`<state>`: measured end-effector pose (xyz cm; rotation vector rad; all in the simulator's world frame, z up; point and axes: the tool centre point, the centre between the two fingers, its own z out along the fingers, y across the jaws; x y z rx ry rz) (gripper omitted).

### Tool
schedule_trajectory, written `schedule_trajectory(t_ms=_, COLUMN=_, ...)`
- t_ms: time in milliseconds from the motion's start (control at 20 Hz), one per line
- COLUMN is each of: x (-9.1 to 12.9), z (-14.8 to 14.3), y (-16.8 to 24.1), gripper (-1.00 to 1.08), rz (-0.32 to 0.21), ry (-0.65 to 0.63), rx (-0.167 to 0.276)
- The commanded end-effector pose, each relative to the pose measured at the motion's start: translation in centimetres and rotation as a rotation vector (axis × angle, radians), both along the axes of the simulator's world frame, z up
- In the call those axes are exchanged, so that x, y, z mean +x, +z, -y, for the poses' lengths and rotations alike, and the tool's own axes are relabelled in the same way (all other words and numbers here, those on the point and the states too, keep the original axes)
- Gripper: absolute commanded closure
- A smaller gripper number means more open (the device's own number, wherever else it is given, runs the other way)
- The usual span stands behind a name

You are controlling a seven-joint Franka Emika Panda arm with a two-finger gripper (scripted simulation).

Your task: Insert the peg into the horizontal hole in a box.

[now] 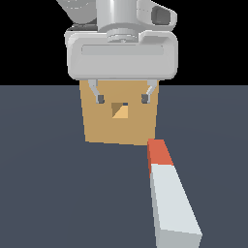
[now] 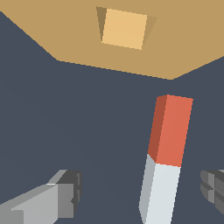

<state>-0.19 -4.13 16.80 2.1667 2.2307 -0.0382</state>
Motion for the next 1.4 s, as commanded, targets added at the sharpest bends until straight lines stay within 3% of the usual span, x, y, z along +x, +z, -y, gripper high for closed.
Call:
schedule_trajectory(t_ms=0, x=0.0, z=0.0, y=0.0, gripper=-0.92, rz=0.000, ry=0.000, rx=0.000)
schedule_trajectory(t_ms=500, x=1.3, z=1.7, y=-1.7, gripper=-0.92, rz=0.000, ry=-0.026, rx=0.006)
schedule_trajectory(t_ms=1350, x=6.5, z=8.8, y=-8.7, gripper=-0.92, rz=-0.002, ry=-0.135, rx=0.036)
